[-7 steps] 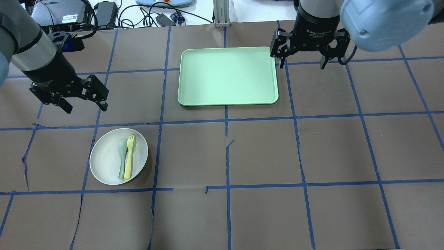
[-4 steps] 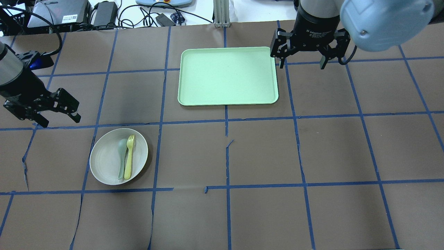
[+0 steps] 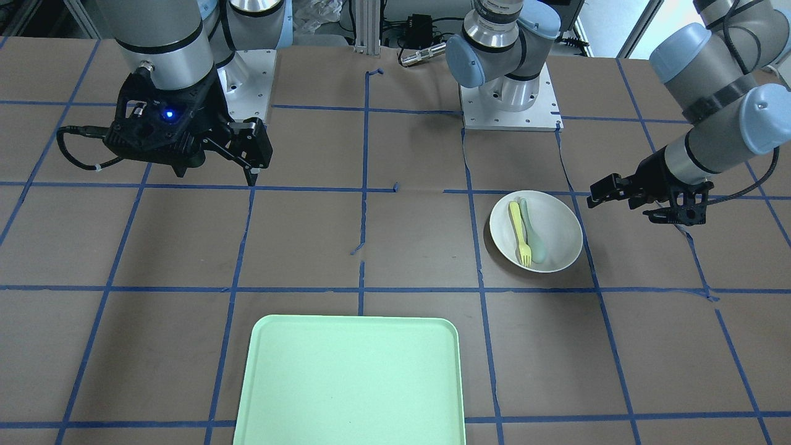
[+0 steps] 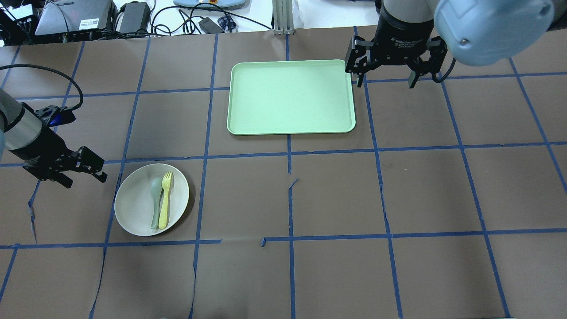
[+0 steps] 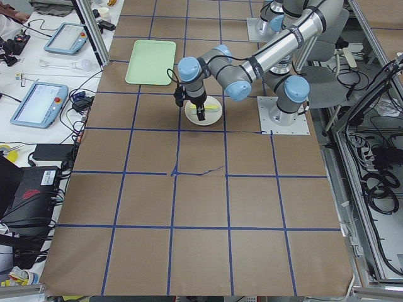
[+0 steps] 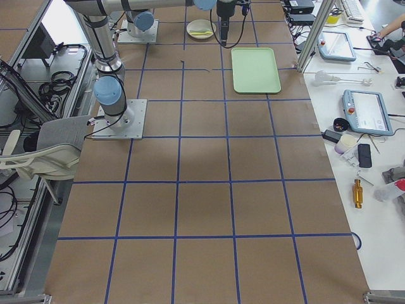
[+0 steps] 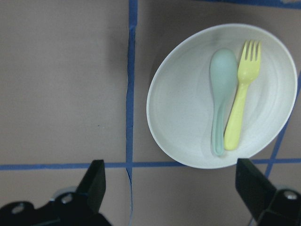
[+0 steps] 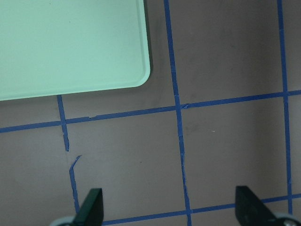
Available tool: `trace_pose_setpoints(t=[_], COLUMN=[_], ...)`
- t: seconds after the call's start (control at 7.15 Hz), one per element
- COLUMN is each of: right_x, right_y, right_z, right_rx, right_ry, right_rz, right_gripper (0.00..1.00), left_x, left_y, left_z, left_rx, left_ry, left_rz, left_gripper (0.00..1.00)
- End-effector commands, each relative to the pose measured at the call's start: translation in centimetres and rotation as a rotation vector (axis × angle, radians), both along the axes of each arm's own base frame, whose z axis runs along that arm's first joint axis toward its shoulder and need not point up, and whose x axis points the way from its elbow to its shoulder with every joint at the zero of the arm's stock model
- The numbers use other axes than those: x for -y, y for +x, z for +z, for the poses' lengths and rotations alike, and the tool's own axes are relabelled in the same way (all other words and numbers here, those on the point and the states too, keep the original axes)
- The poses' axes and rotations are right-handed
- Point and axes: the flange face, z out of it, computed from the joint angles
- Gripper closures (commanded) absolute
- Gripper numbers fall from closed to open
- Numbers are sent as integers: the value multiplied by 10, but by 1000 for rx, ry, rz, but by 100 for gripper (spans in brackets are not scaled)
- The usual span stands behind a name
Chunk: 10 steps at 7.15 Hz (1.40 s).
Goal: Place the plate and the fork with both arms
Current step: 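Move the left gripper down to the rim of the white plate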
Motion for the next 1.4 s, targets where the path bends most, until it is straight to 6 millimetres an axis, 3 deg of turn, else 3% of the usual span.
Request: trace_pose_setpoints(t=[0.0, 0.42, 0.56, 0.98, 1.12, 1.26], right_x=[0, 0, 0, 0, 0, 0], right_y=[0, 0, 0, 0, 0, 0], right_z=[0, 0, 0, 1, 0, 0], right_rx=[0, 0, 0, 0, 0, 0], right_ry=[0, 0, 1, 0, 1, 1], right_rz=[0, 0, 0, 0, 0, 0], right_gripper=[0, 0, 0, 0, 0, 0], left_x=[-4, 4, 4, 4, 6, 6], left_y=[10, 11, 11, 11, 7, 7], left_z=[-47, -89, -94, -110, -115, -119], left_rx=[-44, -111, -118, -136, -175, -183], left_ry=[48, 98, 106, 131, 122, 128], left_rz=[-15, -5, -5, -4, 10, 12], left_gripper=[10, 14, 18, 18, 21, 31])
